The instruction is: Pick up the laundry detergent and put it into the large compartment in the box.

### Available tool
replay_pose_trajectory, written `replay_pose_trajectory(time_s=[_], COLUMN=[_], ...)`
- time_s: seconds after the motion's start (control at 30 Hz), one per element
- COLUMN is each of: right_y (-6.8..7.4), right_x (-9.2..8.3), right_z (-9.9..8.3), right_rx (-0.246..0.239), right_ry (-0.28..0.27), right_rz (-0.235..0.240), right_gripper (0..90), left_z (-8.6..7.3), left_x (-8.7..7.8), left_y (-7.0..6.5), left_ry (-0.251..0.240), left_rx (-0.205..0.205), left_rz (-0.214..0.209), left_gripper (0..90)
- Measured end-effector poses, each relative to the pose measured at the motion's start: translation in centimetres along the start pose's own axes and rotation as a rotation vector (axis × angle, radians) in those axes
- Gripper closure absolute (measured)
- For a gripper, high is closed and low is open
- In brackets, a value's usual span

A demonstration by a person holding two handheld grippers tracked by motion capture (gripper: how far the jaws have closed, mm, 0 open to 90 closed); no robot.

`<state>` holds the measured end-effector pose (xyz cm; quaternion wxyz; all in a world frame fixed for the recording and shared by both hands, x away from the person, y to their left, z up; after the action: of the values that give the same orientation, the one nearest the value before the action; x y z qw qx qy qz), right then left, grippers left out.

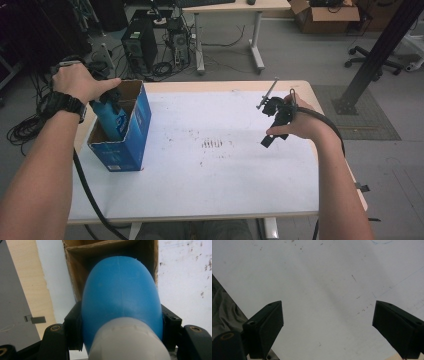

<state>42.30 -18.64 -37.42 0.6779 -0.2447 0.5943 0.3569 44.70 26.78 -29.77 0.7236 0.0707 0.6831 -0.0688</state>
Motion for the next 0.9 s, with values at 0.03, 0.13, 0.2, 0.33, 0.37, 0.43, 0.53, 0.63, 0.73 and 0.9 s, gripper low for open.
replay_pose_trajectory(time_s=[0.03,0.13,0.2,0.33,0.37,0.43,0.53,0.63,0.73,0.9], right_y=[0.0,0.0,0.0,0.0,0.0,-0.1,-0.1,0.0,0.0,0.1], right_x=[0.0,-0.1,-0.1,0.0,0.0,0.0,-0.1,-0.3,-0.3,-0.3], right_z=[0.0,0.0,0.0,-0.1,-0.2,-0.3,-0.3,-0.3,-0.3,-0.3], right_rx=[-0.001,0.0,0.001,0.004,0.008,0.005,0.006,0.007,0.008,0.008], right_ry=[0.0,-0.001,-0.003,-0.002,-0.001,0.002,-0.001,-0.002,-0.004,-0.003], right_rz=[0.0,0.0,0.0,0.001,0.001,0.002,0.001,0.0,0.001,0.0], right_gripper=[9.9,9.9,9.9,9.9,10.0,9.9,9.9,9.9,9.9,9.9], left_z=[0.0,0.0,0.1,0.0,0.0,0.0,0.0,-0.1,-0.1,-0.3], left_x=[0.1,0.5,0.8,1.5,1.7,2.0,2.5,2.9,3.3,3.9], left_y=[0.0,-0.1,-0.2,-0.3,-0.3,-0.4,-0.4,-0.4,-0.5,-0.4], left_ry=[-0.001,0.005,0.001,0.009,0.009,0.012,0.012,0.013,0.008,0.009], left_rx=[-0.002,0.0,-0.003,-0.003,-0.004,-0.006,-0.002,0.0,-0.004,-0.001], left_rz=[0.001,0.003,0.004,0.004,0.005,0.002,0.002,0.004,-0.001,-0.002], left_gripper=[37.6,37.6,37.6,37.6,37.5,37.5,37.6,37.6,37.6,37.5])
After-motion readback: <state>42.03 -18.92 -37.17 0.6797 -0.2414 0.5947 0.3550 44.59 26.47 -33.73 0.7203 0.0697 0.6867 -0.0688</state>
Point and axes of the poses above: each handheld gripper's, and its own axes: x roughly forward along the jaws, z roughly out of its top, y roughly to its left, the point moved 8 cm from there along x, roughly forward along the jaws, and after that the axes turned 5 degrees about x, right-handed, at the moved point
